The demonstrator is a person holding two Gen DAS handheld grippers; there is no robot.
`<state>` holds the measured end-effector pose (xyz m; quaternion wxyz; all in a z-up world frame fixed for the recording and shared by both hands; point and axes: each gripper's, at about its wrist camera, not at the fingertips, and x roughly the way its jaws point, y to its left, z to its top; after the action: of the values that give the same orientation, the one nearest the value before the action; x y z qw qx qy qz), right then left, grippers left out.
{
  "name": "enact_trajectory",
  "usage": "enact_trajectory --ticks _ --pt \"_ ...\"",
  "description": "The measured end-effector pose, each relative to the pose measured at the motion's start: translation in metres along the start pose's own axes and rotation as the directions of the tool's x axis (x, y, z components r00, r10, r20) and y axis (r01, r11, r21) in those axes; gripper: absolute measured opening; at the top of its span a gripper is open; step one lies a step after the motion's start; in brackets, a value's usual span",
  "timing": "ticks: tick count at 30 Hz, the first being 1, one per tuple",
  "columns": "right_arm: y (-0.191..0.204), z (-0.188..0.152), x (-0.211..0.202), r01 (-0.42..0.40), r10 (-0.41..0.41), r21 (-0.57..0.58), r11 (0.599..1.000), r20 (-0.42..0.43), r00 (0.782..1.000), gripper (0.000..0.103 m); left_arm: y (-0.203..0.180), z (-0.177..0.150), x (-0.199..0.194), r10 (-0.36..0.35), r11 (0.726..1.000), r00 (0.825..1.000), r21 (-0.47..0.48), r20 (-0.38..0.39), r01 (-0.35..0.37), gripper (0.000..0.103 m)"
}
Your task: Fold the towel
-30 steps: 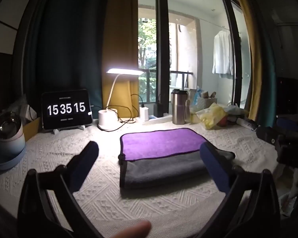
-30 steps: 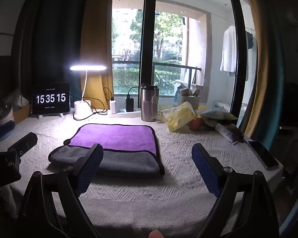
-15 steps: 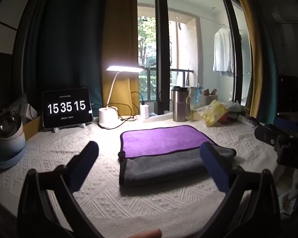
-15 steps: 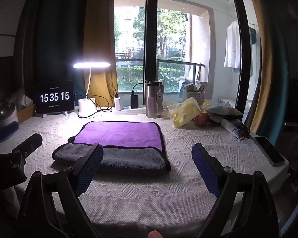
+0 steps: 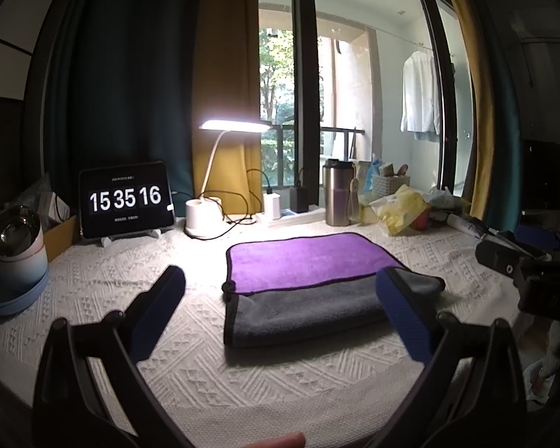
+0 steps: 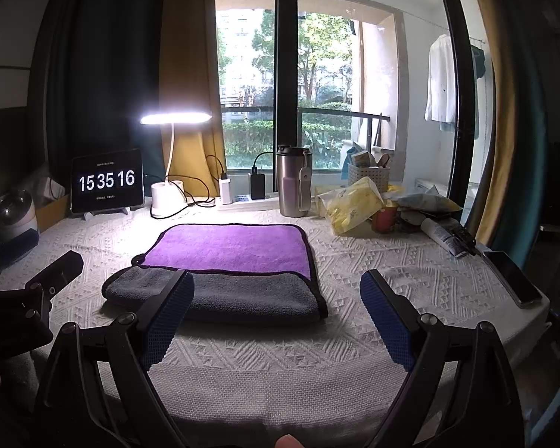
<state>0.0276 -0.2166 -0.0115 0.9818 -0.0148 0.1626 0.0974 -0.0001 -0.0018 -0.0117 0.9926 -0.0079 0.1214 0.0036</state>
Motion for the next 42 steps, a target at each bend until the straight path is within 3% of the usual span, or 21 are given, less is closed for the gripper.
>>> enact_trajectory --ticks 42 --pt "0.0043 -0.0029 0.0045 -0.018 0.018 0.000 1.000 -0.011 1.000 0.093 0.0007 0.0022 0.0016 0.001 1.000 1.000 0.003 -0.002 -0.001 0.102"
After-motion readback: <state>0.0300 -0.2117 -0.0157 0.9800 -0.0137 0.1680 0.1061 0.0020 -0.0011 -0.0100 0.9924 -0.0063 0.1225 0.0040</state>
